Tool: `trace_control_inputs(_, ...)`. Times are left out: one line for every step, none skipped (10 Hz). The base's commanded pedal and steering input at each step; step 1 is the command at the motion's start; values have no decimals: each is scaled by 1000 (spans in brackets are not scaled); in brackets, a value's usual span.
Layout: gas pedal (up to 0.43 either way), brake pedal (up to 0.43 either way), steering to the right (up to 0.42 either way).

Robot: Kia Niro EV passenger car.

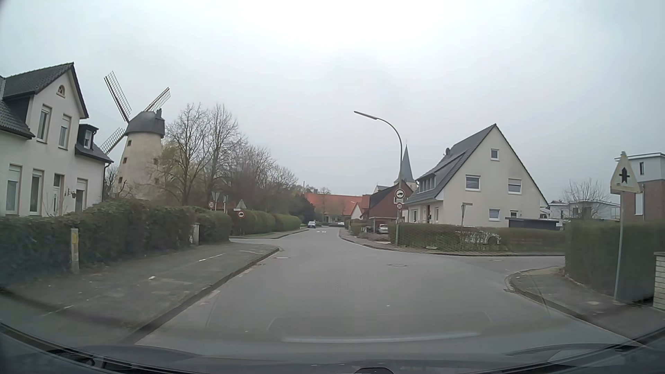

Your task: Follow the waypoints while adhering to traffic rules and regulations

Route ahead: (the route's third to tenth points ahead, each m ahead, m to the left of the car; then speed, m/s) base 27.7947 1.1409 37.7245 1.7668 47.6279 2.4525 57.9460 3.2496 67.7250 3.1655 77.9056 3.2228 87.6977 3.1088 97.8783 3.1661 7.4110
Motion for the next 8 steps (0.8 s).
trace_control_inputs(150,0,30)
trace_control_inputs(150,0,28)
trace_control_inputs(150,0,27)
trace_control_inputs(150,0,25)
trace_control_inputs(157,0,22)
trace_control_inputs(157,0,17)
trace_control_inputs(157,0,10)
trace_control_inputs(157,0,2)
